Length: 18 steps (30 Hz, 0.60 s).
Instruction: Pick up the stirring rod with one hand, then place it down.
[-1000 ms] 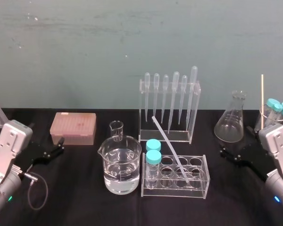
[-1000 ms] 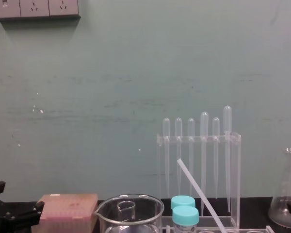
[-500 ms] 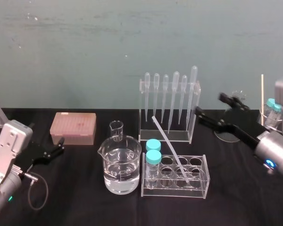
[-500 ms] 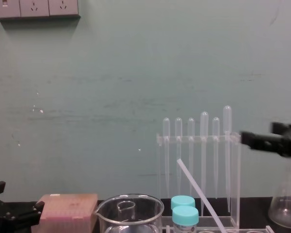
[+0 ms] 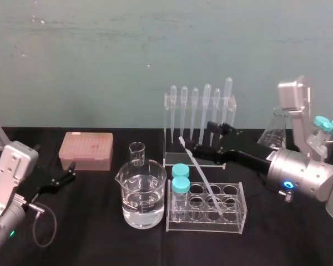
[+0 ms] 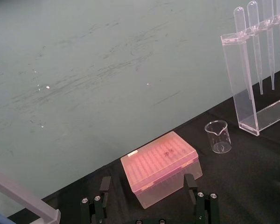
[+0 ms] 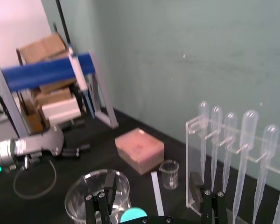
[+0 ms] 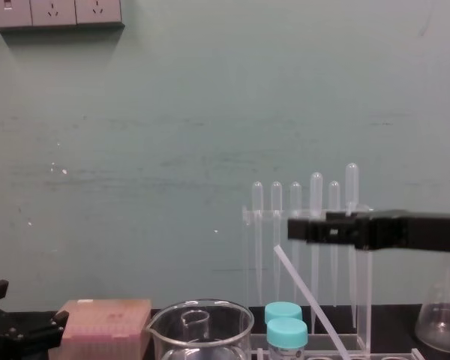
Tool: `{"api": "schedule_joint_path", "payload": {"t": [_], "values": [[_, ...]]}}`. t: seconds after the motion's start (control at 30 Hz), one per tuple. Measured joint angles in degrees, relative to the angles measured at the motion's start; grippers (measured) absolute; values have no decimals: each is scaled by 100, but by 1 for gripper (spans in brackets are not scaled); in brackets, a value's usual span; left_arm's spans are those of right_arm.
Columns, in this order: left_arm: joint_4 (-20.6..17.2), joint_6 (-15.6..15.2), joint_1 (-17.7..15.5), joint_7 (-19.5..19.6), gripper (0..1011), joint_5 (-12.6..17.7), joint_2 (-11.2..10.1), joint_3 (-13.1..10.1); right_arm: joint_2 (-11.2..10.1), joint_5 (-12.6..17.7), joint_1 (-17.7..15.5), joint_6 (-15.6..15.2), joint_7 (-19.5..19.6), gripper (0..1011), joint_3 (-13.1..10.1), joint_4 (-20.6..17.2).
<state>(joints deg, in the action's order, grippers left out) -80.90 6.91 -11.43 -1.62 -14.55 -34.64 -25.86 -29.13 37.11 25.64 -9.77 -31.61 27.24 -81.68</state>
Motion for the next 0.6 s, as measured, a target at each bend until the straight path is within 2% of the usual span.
{"api": "schedule_joint_path", "payload": {"t": [0.23,0.6], "values": [[0,0,0,0,1000,0,0,0,43,-252,319,-267,-54,1003,330,309],[0,0,0,0,1000,0,0,0,234,-425,585,-344,-123,1003,542,781]]}}
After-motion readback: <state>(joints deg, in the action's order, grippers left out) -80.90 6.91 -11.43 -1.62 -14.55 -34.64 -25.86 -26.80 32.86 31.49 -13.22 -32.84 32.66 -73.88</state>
